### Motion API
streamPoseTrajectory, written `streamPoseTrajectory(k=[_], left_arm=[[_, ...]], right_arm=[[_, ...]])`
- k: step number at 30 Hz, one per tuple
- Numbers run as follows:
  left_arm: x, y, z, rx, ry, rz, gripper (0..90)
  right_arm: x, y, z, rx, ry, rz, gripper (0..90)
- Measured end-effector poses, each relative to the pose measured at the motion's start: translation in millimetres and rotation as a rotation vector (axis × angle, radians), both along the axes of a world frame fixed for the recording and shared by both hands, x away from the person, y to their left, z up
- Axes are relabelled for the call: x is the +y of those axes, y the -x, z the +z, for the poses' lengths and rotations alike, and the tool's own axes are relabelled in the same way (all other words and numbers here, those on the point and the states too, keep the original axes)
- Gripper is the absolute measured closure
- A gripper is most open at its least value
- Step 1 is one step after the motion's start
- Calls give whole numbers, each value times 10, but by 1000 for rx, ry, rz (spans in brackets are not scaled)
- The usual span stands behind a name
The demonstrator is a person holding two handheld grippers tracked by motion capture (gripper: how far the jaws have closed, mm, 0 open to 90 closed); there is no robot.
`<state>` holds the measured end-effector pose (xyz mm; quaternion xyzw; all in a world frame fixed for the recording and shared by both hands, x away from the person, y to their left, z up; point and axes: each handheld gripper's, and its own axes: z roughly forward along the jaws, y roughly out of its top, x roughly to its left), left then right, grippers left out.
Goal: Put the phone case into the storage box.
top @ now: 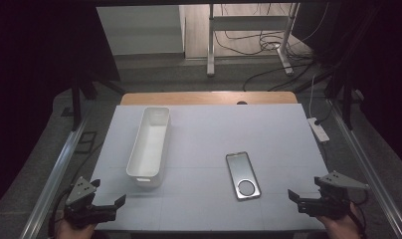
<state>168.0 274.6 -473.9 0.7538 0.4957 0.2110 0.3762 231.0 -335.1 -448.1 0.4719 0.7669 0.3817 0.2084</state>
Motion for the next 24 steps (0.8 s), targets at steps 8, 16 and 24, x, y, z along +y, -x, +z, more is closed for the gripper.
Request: streamPoseTrajectory(k=[8,16,24], left_arm=[[40,0,-3,4,35,1,9],[48,-6,-5,9,40,0,11],[38,-9,-7,11,37,-12,14]], right_arm=[[11,-4,-1,7,1,15,1],[10,-8,-2,10,2,7,0],[15,-9,-3,12,11,4,0]])
